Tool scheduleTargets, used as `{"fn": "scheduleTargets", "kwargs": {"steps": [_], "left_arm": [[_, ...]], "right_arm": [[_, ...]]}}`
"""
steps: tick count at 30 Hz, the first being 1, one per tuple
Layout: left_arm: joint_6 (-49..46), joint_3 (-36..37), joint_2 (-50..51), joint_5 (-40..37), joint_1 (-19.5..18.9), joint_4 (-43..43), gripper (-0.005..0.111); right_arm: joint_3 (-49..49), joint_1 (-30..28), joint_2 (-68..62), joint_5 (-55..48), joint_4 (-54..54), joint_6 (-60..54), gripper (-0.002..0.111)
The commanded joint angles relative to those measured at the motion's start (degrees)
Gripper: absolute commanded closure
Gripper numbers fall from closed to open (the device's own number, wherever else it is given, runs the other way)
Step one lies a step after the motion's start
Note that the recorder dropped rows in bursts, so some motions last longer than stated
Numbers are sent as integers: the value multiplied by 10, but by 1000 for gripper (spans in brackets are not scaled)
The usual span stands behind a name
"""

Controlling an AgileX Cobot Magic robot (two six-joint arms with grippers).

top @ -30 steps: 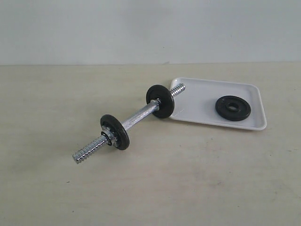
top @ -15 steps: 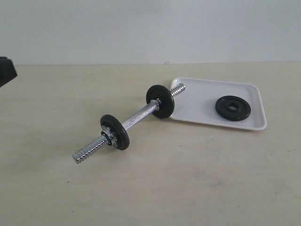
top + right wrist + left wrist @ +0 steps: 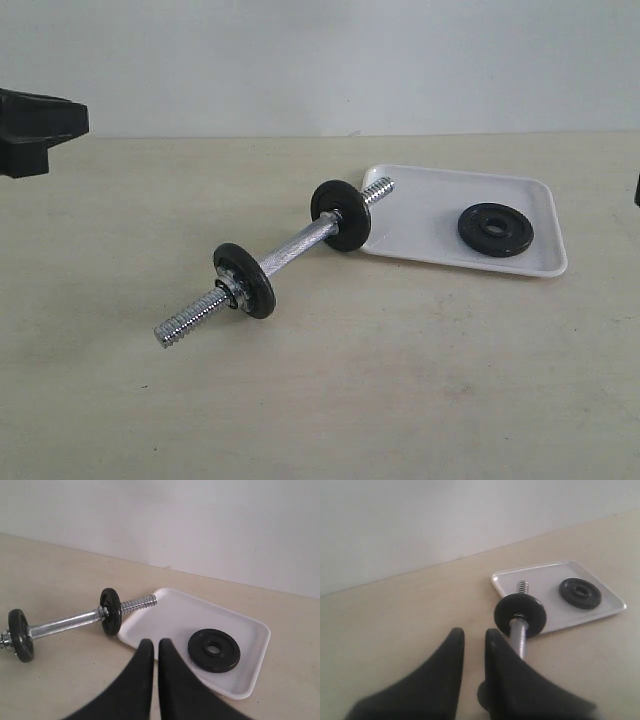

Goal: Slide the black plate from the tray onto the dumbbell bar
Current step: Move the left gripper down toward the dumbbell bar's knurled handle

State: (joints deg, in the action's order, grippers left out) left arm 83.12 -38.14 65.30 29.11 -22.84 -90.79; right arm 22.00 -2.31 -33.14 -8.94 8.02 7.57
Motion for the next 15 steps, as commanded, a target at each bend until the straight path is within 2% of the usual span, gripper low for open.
{"fn": "scheduleTargets", "kwargs": {"steps": [1, 2, 5, 9, 12, 15], "left_arm": [[39, -22, 32, -59, 15, -51, 91], [53, -24, 42, -85, 27, -84, 91], [63, -31, 72, -129, 61, -92, 91], [81, -63, 140, -241, 145, -92, 91], [63, -122, 195, -253, 209, -92, 91], [38, -192, 258, -238, 241, -92, 91]], "right_arm": [[4, 1, -9, 8, 2, -7, 108], [4, 1, -9, 10, 2, -11, 108], [4, 1, -8, 9, 2, -25, 108], [4, 1, -8, 5, 2, -31, 108], [4, 1, -8, 5, 2, -34, 108], [4, 1, -8, -8, 2, -50, 108]]}}
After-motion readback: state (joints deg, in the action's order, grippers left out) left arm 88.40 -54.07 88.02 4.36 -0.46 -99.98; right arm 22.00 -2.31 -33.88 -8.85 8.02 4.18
